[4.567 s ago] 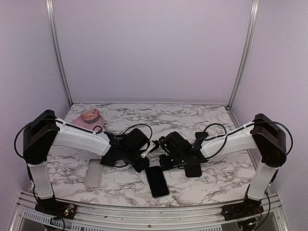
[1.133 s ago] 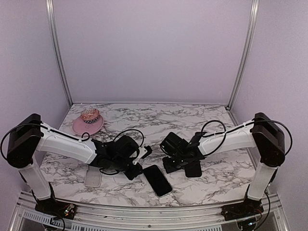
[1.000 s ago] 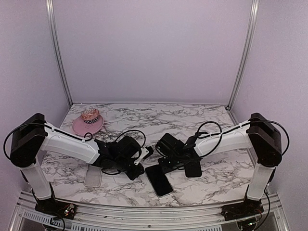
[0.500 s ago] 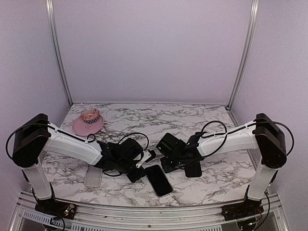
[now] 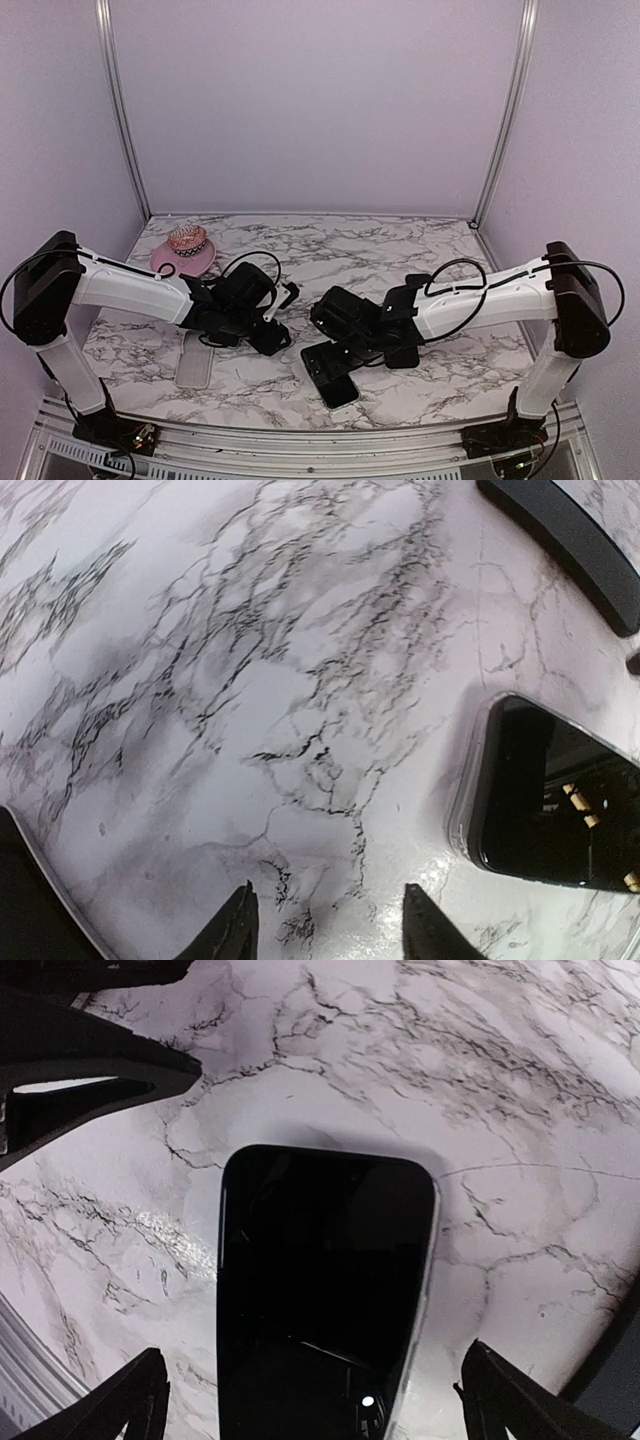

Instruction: Put the phone into the phone case

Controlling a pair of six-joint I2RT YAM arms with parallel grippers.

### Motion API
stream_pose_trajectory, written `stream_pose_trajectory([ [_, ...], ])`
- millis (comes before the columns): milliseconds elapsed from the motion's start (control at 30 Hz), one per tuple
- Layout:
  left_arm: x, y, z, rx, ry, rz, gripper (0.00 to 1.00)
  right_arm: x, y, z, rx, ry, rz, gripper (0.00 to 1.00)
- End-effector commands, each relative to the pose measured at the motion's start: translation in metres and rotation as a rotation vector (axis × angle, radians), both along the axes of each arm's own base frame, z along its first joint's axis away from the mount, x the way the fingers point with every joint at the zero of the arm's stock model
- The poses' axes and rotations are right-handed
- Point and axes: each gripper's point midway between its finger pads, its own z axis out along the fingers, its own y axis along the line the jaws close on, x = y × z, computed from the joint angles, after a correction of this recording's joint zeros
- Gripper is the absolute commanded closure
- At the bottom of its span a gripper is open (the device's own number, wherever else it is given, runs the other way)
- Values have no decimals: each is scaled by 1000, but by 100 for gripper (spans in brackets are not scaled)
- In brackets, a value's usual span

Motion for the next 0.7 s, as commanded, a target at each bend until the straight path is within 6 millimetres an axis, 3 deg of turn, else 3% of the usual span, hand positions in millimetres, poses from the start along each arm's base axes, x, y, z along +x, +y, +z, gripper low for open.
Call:
stream_pose_trajectory([
  [0,0,6,6,0,3,35,43,-10,12,-12,-86,55,-38,1],
  [167,-2,6,12,-26,-3,32,41,-16,-4,-35,-265,70,-77,1],
  [300,-4,5,11,-29,3,26,41,-23,-10,-43,-311,79,-74,1],
  [667,-5,4,18,-45,-7,16,41,-33,-1,-54,-258,132,-34,26],
])
